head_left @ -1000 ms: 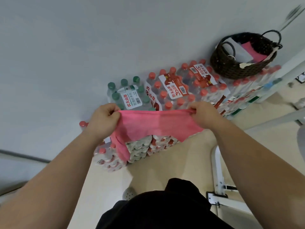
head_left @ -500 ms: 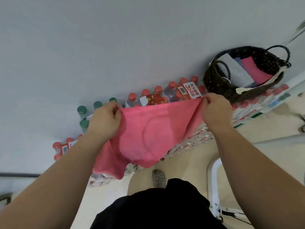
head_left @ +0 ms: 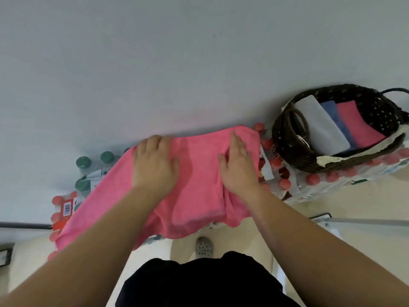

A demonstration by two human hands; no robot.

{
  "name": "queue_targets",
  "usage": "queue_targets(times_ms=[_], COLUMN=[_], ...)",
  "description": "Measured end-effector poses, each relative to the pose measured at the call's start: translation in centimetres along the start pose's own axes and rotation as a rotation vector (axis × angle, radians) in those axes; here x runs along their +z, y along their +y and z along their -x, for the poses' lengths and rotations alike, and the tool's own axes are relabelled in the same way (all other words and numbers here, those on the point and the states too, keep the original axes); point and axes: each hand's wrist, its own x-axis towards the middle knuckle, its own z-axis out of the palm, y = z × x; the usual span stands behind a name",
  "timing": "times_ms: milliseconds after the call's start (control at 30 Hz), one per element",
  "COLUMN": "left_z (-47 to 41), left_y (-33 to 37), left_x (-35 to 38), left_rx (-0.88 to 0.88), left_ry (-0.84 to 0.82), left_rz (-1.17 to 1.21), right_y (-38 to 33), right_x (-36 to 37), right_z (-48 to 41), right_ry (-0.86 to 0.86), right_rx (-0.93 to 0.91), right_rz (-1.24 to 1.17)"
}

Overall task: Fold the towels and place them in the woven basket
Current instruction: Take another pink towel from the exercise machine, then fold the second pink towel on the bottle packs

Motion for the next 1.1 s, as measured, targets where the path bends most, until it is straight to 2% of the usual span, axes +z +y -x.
queue_targets(times_ms=[67, 200, 300, 467, 533, 633, 800, 1100], left_z=[2.0, 3.6, 2.9, 1.3, 1.0, 1.2, 1.1, -0.9], left_y=[2.1, 4.0, 3.5, 2.3, 2.1, 2.3, 2.6, 3.6], left_x=[2.0, 5.0, 6.1, 6.0, 5.9, 5.9, 5.9, 5.9], left_rx=[0.056, 0.019, -0.002, 0.017, 0.016, 0.014, 0.005, 0.047], left_ry=[-0.109, -0.256, -0.305, -0.342, -0.341, -0.334, -0.342, -0.371], left_rz=[0.01, -0.053, -0.135, -0.187, -0.183, -0.179, -0.179, -0.19], right_y=[1.5, 3.2, 4.0, 7.3, 7.6, 5.9, 3.6, 7.5], right_x=[0.6, 0.3, -0.5, -3.6, -4.7, -4.2, -0.8, -3.9], right_z=[0.8, 1.9, 1.0, -2.8, -3.7, -2.6, -0.5, -1.4], right_ry=[-0.028, -0.088, -0.146, -0.282, -0.33, -0.26, -0.156, -0.229], right_rx=[-0.028, -0.095, -0.145, -0.42, -0.466, -0.391, -0.092, -0.259], right_rz=[0.165, 0.444, 0.502, 0.638, 0.662, 0.636, 0.469, 0.646])
